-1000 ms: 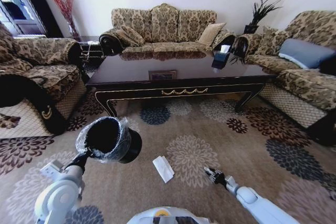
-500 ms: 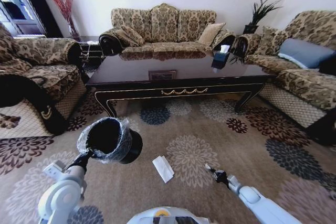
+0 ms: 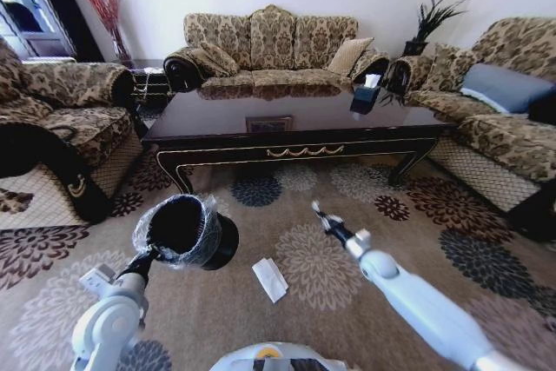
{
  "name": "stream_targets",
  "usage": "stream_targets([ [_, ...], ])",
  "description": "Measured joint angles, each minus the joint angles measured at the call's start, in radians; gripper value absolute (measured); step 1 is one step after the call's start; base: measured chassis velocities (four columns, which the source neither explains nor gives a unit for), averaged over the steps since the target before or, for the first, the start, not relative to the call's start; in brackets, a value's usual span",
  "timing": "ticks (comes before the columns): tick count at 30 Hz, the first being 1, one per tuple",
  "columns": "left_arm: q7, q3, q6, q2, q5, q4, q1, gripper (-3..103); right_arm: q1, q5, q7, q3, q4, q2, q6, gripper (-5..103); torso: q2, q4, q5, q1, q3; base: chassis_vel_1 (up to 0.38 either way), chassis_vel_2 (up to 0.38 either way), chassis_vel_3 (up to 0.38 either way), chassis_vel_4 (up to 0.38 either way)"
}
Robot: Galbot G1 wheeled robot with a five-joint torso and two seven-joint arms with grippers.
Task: Move to the front of the table and pick up the trash from the floor, then place it into the trash bin.
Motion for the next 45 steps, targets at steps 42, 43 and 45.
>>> stream_targets([
  [42,-0.023,-0.015,0.011,-0.004,-0.049,0.064,-0.072,3,0.756,0.009,0.113,-0.859,0.069,0.38,0.101,0,0.0,0.0002,-0.0002,0.0,0.0,0.0,0.0,0.0,0.0],
  [43,-0.023,-0.017,0.011,-0.004,-0.048,0.064,-0.072,3,0.757,0.009,0.112,-0.867,0.066,0.385,0.101,0,0.0,0.0002,-0.0002,0.0,0.0,0.0,0.0,0.0,0.0],
  [45,-0.022,-0.017,0.011,-0.006,-0.048,0.064,-0.072,3,0.76,0.011,0.102,-0.878,0.051,0.394,0.104,0,0.0,0.0001,-0.0002,0.0,0.0,0.0,0.0,0.0,0.0],
])
